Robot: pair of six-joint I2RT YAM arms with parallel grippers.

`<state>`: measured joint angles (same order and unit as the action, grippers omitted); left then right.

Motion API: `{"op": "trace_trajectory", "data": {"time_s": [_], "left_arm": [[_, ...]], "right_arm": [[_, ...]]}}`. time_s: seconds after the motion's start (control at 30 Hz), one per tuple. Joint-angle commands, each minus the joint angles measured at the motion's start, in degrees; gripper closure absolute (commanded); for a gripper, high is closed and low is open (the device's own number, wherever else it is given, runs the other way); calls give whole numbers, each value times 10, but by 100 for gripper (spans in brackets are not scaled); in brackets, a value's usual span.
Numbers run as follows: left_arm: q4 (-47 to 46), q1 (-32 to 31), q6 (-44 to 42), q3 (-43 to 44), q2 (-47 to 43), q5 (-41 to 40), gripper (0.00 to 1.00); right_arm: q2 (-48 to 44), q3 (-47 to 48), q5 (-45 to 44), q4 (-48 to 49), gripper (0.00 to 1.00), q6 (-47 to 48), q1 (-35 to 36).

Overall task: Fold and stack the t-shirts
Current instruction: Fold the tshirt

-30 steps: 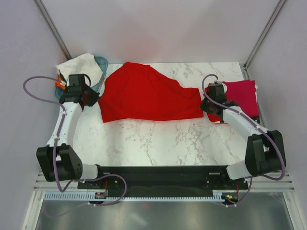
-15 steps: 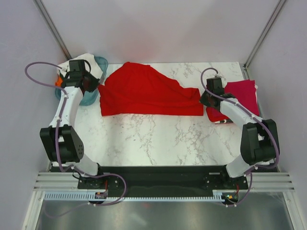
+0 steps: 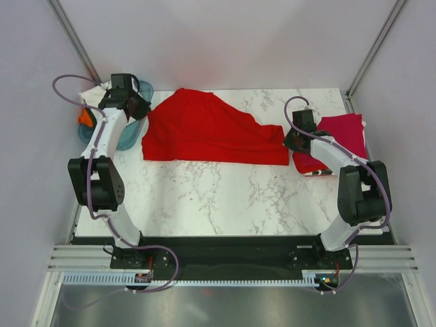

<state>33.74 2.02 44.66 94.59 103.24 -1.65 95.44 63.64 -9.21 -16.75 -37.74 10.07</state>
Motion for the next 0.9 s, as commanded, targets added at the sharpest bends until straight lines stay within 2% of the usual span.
{"op": "trace_trajectory", "data": {"time_s": [0.0, 0.63, 0.87], "left_arm": [[-12, -13, -18, 46, 18, -29, 98], [-5, -45, -2, 156, 124, -40, 98], [-5, -46, 1, 176, 135, -58, 98]], "right_arm": [[9, 28, -14, 19, 100, -5, -5], [50, 53, -17, 26, 100, -10, -12], [57, 61, -16, 26, 100, -9, -18]]}}
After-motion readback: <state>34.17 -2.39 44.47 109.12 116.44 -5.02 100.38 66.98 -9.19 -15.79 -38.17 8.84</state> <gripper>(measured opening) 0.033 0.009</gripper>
